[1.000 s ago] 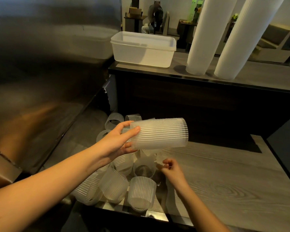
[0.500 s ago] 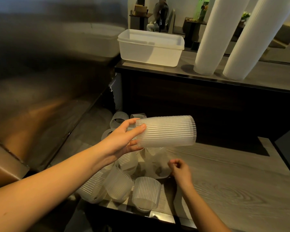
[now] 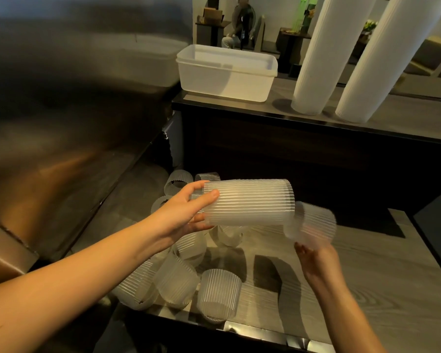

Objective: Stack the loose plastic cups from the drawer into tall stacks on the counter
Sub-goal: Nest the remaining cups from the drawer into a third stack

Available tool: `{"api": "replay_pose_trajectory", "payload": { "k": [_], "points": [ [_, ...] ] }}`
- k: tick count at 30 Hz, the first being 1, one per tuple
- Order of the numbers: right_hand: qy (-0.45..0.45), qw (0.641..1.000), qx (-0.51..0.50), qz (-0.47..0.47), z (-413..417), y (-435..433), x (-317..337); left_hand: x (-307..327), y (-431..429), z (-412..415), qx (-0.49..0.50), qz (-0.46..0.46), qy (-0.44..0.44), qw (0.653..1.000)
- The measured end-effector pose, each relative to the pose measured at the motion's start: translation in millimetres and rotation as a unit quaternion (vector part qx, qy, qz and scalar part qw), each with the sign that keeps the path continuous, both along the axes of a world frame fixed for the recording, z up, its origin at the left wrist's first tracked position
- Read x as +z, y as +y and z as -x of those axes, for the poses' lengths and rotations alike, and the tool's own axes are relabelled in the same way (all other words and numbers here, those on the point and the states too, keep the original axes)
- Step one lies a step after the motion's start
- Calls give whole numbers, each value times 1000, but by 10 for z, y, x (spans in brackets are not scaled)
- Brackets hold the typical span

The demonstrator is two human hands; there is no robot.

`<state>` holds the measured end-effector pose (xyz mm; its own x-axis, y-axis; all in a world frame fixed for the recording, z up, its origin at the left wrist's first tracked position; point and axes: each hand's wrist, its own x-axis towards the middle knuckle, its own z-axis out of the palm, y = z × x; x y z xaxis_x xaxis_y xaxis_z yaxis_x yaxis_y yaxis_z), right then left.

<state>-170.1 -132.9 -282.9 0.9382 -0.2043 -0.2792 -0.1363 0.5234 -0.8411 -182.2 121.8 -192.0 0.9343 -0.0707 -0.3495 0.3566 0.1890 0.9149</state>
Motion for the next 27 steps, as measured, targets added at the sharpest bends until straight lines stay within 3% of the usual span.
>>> {"api": "replay_pose_trajectory", "payload": {
  "k": [6,10,21,27],
  "points": [
    [-47,996,58,-56,-150,-27,272,8,-11,9,0,3,6,1000],
    [-52,992,114,30,-174,29,325,27,-14,18,-17,1,0,1000],
    [-105,942,91,304,-90,286,327,42,-14,35,-19,-14,-9,1000],
    [-116,947,77,289,-164,353,276,12,-3,-5,17,-9,-21,1000]
  ]
}}
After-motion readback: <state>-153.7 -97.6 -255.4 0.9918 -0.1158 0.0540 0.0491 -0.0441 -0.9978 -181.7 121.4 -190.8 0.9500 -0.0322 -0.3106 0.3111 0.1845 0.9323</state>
